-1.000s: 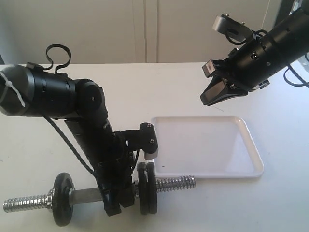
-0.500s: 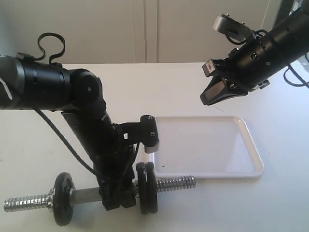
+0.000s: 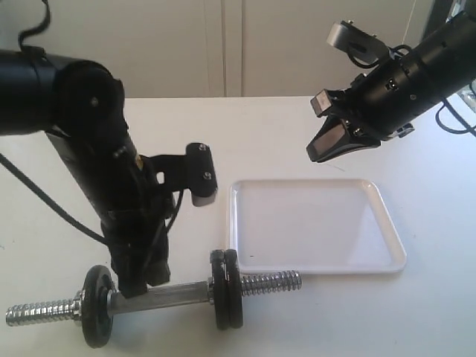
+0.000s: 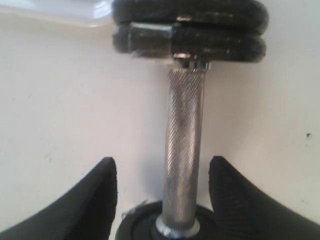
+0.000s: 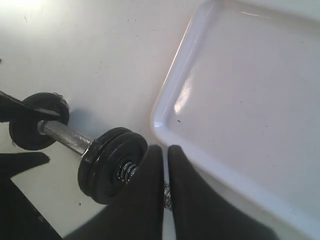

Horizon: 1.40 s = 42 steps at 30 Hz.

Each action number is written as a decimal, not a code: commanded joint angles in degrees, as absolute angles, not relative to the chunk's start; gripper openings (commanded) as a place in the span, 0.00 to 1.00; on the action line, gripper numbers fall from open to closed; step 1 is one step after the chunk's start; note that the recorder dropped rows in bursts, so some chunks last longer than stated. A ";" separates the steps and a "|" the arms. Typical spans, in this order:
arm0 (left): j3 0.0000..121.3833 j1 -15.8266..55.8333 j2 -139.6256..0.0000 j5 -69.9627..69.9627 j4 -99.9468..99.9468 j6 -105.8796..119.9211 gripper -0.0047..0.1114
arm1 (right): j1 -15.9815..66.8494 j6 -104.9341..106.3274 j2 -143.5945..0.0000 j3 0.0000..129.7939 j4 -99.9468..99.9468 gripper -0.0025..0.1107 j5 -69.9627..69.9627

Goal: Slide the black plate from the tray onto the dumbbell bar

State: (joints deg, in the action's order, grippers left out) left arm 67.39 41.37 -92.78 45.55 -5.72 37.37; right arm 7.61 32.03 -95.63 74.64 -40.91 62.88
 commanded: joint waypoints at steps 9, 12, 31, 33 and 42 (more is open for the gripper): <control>68.63 41.37 -64.38 54.09 0.54 13.27 0.04 | 7.32 35.80 -71.52 62.43 -42.20 0.02 50.68; 68.34 41.37 -49.23 53.56 0.76 6.82 0.04 | 7.32 37.87 -55.53 54.79 -41.68 0.02 45.62; 51.47 41.37 -16.34 44.99 9.51 -11.97 0.04 | 7.32 35.54 -23.48 45.14 -42.05 0.02 39.71; 51.32 41.37 -16.34 44.77 9.51 -11.97 0.04 | 7.32 35.54 -23.48 45.14 -42.05 0.02 39.71; 50.70 14.37 -9.83 44.63 10.36 -11.84 0.04 | 7.32 35.54 -23.48 45.14 -42.20 0.02 39.71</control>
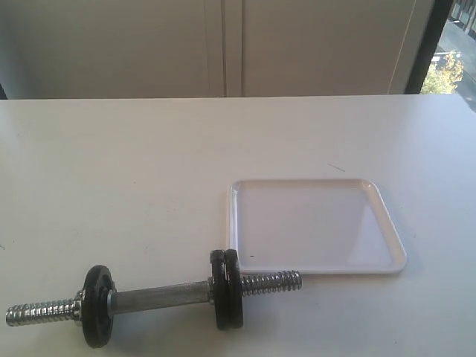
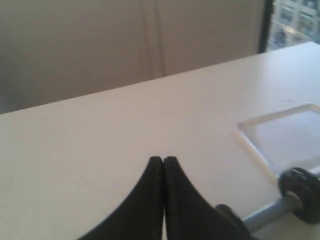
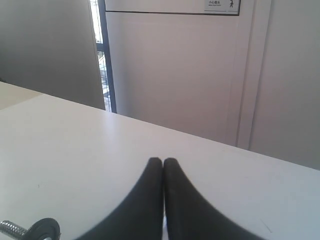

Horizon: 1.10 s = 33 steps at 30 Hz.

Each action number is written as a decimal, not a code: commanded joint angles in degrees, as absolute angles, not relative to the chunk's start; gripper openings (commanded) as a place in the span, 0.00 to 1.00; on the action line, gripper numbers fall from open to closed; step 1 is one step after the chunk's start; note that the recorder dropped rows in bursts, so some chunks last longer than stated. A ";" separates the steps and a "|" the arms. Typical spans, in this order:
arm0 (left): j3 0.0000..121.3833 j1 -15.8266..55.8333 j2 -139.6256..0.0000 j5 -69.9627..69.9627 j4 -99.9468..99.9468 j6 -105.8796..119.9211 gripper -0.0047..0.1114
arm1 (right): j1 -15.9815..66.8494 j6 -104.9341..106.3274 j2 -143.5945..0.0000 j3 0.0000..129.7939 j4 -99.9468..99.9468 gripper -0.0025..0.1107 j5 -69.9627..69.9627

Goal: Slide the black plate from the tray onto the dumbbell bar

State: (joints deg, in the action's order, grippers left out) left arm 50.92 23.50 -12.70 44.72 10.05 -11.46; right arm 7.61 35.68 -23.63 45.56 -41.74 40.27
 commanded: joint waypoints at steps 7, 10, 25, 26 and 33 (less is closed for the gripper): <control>50.70 4.62 -0.08 44.63 10.95 -11.75 0.04 | 7.32 35.54 -23.48 45.14 -42.20 0.02 39.71; 51.47 4.13 0.00 45.41 10.95 -11.75 0.04 | 7.32 35.54 -23.48 45.14 -42.18 0.02 39.88; 43.70 4.04 -1.06 41.51 -1.91 -11.75 0.04 | 7.32 35.54 -22.94 45.14 -42.18 0.02 40.18; 42.27 3.96 -0.96 41.51 -4.04 -11.75 0.04 | 7.32 35.54 -22.94 45.14 -42.18 0.02 40.18; 27.59 0.25 0.00 41.63 -2.88 -11.75 0.04 | 7.32 34.75 -22.94 45.14 -42.18 0.02 40.18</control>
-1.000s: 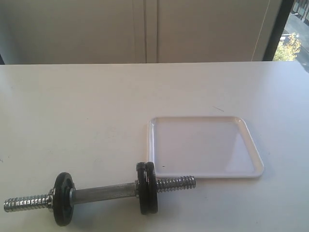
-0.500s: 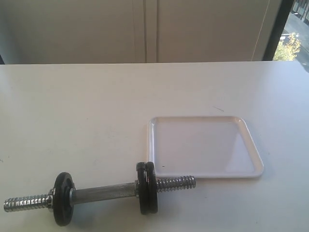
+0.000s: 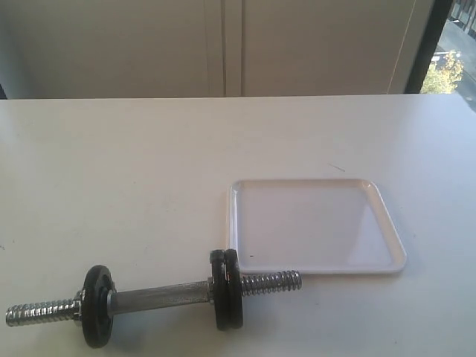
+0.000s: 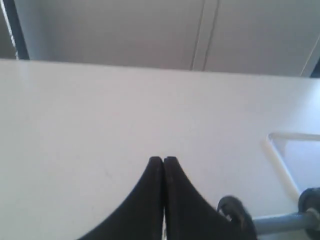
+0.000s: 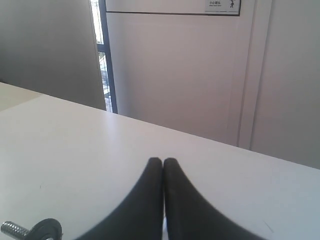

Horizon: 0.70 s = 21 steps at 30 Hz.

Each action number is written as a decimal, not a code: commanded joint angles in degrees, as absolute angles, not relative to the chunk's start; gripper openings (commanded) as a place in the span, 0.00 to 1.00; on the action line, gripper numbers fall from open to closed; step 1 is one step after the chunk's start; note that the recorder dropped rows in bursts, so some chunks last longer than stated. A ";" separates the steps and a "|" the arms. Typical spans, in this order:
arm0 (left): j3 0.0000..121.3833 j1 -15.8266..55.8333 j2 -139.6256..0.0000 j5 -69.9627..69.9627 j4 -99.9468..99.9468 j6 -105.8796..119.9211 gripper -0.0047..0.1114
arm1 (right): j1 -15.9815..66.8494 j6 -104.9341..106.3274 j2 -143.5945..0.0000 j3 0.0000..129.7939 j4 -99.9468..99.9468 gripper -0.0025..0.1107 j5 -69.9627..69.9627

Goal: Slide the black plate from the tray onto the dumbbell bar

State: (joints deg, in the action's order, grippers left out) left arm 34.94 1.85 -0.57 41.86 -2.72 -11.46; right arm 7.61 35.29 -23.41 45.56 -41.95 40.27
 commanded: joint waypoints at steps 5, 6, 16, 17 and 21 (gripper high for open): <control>19.95 -0.86 0.00 32.30 -2.99 -11.65 0.04 | 7.32 34.65 -22.94 45.14 -42.18 0.02 40.18; 18.85 -0.86 0.00 31.00 -2.99 -11.65 0.04 | 7.32 34.65 -22.94 45.14 -42.18 0.02 40.18; 1.08 -0.86 0.00 20.01 2.66 -4.75 0.04 | 7.32 34.65 -22.94 45.14 -42.18 0.02 40.18; 0.00 -0.86 0.00 19.89 2.36 -4.41 0.04 | 7.32 34.65 -22.94 45.14 -42.18 0.02 40.18; 0.00 -0.86 0.00 11.73 0.42 0.00 0.04 | 7.32 34.65 -22.83 45.14 -42.18 0.02 40.18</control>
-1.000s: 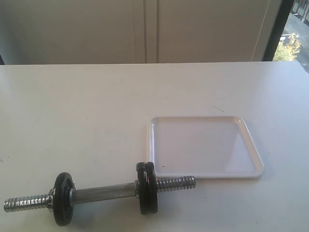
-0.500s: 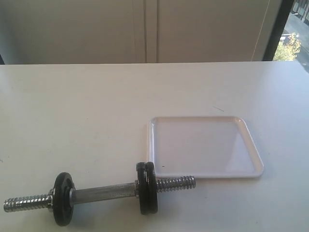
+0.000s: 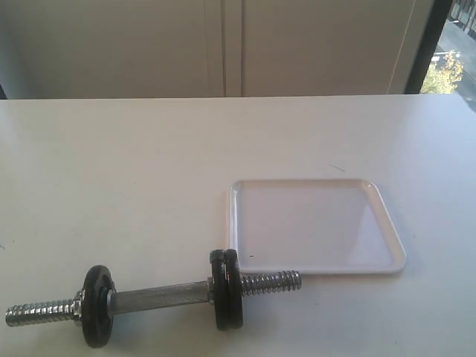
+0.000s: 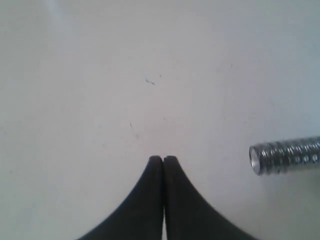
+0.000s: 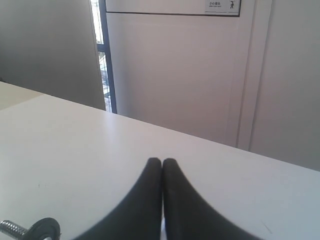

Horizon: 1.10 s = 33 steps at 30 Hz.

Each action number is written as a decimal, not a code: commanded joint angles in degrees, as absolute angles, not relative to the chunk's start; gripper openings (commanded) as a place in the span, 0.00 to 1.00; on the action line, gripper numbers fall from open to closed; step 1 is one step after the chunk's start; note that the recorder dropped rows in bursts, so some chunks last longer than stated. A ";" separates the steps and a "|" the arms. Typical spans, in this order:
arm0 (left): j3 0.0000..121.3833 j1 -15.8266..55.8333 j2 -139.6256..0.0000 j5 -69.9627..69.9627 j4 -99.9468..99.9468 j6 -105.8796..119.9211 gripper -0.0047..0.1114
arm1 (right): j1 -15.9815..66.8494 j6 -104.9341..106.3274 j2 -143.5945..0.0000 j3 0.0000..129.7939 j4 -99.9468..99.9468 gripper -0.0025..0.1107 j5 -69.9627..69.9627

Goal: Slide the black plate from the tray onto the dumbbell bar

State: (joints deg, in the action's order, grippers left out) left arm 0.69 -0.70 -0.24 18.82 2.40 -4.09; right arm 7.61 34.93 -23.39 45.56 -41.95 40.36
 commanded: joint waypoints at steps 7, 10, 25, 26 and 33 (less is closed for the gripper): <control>0.00 -0.86 0.00 12.37 -1.25 6.54 0.04 | 7.32 34.65 -22.83 45.14 -42.18 0.02 40.18; 0.00 -0.86 0.00 12.06 -1.25 6.29 0.04 | 7.32 34.65 -22.83 45.14 -42.18 0.02 40.18; 0.00 -0.86 0.00 11.97 -1.25 6.39 0.04 | 7.32 34.65 -22.83 45.14 -42.18 0.02 40.18; 0.00 -0.86 0.00 11.97 -1.25 6.39 0.04 | 7.32 34.65 -22.83 45.14 -42.18 0.02 40.18; 0.00 -0.86 0.00 11.97 -1.25 6.39 0.04 | 7.32 34.65 -22.83 45.14 -42.18 0.02 40.18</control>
State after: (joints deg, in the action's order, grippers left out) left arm 0.22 -0.70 -0.24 12.31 -0.53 6.46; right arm 7.61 34.93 -23.28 45.56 -41.95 40.36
